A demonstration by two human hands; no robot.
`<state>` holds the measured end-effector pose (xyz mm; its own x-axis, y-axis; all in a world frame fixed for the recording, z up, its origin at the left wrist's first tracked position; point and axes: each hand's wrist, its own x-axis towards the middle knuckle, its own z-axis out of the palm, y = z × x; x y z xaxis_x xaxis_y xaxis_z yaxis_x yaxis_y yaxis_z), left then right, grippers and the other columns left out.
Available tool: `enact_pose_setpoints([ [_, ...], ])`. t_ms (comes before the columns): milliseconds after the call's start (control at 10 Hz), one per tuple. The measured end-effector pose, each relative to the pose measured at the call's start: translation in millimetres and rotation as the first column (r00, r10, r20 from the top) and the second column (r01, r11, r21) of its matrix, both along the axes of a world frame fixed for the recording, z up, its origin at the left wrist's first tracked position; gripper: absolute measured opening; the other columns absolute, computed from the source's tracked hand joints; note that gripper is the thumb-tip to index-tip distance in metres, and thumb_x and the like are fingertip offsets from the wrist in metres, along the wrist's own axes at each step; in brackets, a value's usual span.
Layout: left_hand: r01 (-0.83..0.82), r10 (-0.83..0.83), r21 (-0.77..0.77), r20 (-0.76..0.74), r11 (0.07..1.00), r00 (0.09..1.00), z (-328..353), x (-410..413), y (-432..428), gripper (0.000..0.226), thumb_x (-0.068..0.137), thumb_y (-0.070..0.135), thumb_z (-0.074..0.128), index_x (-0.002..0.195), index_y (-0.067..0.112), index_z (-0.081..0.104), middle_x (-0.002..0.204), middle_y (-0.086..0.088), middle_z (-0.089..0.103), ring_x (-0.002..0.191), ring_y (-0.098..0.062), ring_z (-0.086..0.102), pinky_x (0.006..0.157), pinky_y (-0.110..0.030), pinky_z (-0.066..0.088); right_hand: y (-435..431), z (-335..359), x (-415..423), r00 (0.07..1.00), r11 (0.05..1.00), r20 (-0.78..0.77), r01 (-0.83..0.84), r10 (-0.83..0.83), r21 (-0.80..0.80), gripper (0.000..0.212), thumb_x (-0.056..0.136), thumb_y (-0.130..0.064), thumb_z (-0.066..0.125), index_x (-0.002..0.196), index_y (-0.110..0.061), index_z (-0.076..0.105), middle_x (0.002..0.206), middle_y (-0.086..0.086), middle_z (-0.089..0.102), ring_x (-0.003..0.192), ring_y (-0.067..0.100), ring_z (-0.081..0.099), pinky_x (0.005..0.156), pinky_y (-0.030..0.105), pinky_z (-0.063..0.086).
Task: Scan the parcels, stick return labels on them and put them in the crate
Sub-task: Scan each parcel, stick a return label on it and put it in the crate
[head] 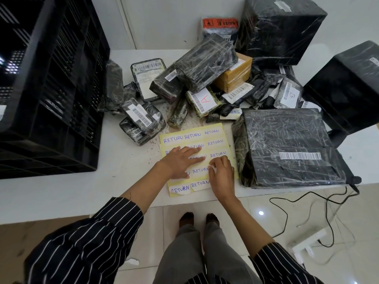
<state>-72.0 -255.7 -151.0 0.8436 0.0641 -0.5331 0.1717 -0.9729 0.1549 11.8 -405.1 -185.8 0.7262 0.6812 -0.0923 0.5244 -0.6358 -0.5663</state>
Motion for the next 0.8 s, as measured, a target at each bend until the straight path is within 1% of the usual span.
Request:
enact_pose_setpoints([
  [100,0.002,-0.002,-0.004,-0.006,1.0,1.0,0,-1,0,0.079,0.092,0.037,0.055,0.15,0.034,0.002,0.158,0.004,-0.013,0.145,-0.017,-0.001,0.117,-0.04,0.006,-1,-1,-3,0.999,1.0,0.037,-0.013,0.014,-0.01,0.013,0.087,-0.001,0.055,0.098,0.0,0.06,0.103,0.013,0.054,0.1,0.03,0.051,0.083,0.036,0.034],
  [200,0.009,-0.009,0.001,-0.008,1.0,1.0,2,-1,0,0.079,0.092,0.037,0.055,0.15,0.033,0.002,0.158,0.004,-0.012,0.145,-0.018,0.0,0.117,-0.04,0.007,-1,-1,-2,0.999,0.999,0.03,-0.031,0.032,-0.031,0.013,0.087,-0.001,0.054,0.099,-0.001,0.059,0.105,0.013,0.052,0.102,0.029,0.049,0.084,0.034,0.031],
  [300,0.011,-0.011,0.009,-0.011,1.0,1.0,3,-1,0,0.079,0.092,0.037,0.055,0.15,0.033,0.001,0.158,0.004,-0.012,0.145,-0.018,0.0,0.116,-0.04,0.008,0,0,0,0.999,0.999,-0.009,-0.037,0.037,-0.035,0.011,0.088,-0.003,0.054,0.098,-0.002,0.057,0.106,0.013,0.05,0.102,0.028,0.047,0.086,0.032,0.032],
  [400,0.01,-0.01,0.014,-0.01,1.0,1.0,3,-3,-1,0.078,0.092,0.037,0.055,0.15,0.034,0.002,0.158,0.004,-0.013,0.145,-0.018,0.0,0.116,-0.04,0.008,0,0,4,0.998,0.998,-0.038,-0.05,0.049,-0.03,0.006,0.088,-0.004,0.053,0.094,-0.003,0.055,0.103,0.012,0.049,0.099,0.027,0.048,0.086,0.033,0.034],
  [500,0.011,-0.011,0.01,-0.004,1.0,1.0,2,-3,-1,0.078,0.092,0.037,0.055,0.15,0.033,0.002,0.158,0.004,-0.012,0.145,-0.017,0.0,0.116,-0.04,0.008,-1,0,5,0.996,1.0,-0.09,0.006,-0.005,0.017,0.012,0.088,-0.006,0.057,0.099,-0.003,0.056,0.104,0.01,0.051,0.096,0.026,0.051,0.088,0.04,0.042],
  [600,0.022,-0.022,0.002,0.001,1.0,1.0,3,-2,2,0.079,0.091,0.037,0.056,0.15,0.033,0.003,0.158,0.003,-0.011,0.144,-0.018,0.003,0.115,-0.039,0.012,1,-3,2,1.0,0.999,0.001,0.021,-0.022,0.035,0.007,0.088,-0.005,0.057,0.094,-0.002,0.06,0.099,0.011,0.055,0.093,0.028,0.054,0.083,0.041,0.043],
  [700,0.056,-0.056,0.018,-0.017,0.998,0.998,4,-2,7,0.082,0.09,0.036,0.059,0.151,0.033,0.003,0.158,0.003,-0.01,0.144,-0.018,0.006,0.111,-0.037,0.019,4,-5,-3,0.994,1.0,0.109,0.003,-0.001,-0.023,0.01,0.091,-0.004,0.051,0.094,0.0,0.059,0.099,0.014,0.055,0.094,0.03,0.052,0.081,0.037,0.037],
  [800,0.087,-0.085,0.053,-0.037,0.995,0.996,4,-1,8,0.087,0.089,0.034,0.061,0.151,0.033,0.001,0.158,0.003,-0.012,0.144,-0.018,0.007,0.11,-0.036,0.021,5,-2,-6,0.985,0.999,0.169,-0.023,0.03,-0.042,0.013,0.087,0.006,0.047,0.092,-0.002,0.056,0.095,0.014,0.053,0.089,0.031,0.051,0.076,0.035,0.034],
])
